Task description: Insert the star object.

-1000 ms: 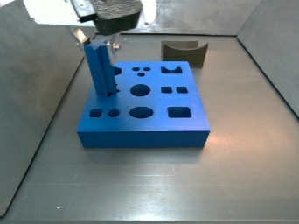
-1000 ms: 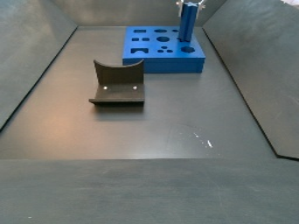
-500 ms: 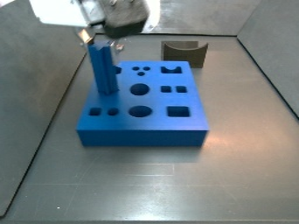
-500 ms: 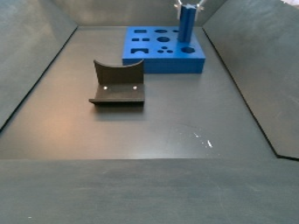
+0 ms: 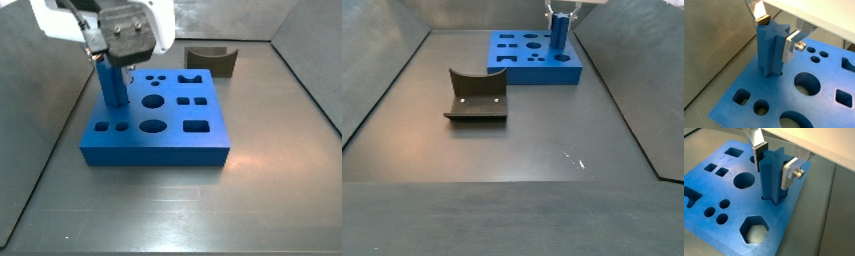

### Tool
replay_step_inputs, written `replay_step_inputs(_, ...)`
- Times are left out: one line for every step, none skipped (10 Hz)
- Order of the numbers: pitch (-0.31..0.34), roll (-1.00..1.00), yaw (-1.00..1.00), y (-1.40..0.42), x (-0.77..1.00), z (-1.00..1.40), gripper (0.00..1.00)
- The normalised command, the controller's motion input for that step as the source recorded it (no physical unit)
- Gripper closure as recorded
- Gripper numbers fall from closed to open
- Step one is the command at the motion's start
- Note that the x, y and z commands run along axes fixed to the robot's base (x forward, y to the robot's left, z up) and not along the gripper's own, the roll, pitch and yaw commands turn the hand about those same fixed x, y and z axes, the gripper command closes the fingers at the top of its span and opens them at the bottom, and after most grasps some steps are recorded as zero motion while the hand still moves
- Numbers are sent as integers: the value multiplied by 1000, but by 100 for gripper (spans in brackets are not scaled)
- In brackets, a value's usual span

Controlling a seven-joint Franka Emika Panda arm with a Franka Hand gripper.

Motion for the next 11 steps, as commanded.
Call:
replay_step_inputs(-131,97,-43,-220,0,-1000,100)
replay_step_inputs(-141,94,-43,-229,0,-989,100)
replay_step_inputs(-144,93,-43,-226,0,-983,100)
replay_step_inputs(-103,64,0,-186,-31,-1000,100)
replay_step_inputs(-9,31,0,-186,-177,-1000,100)
replay_step_inputs(-7,39,0,-169,-169,-1000,100)
replay_step_inputs(-21,73,6,-46,-194,-1000,100)
replay_step_inputs(-14,64,0,-14,-77,-1000,100)
replay_step_inputs(-97,0,-77,-3,3,-1000,100)
replay_step_inputs(-281,-227,0,97,-54,-454,100)
replay_step_inputs(-11,11,0,-60,0,-74,100)
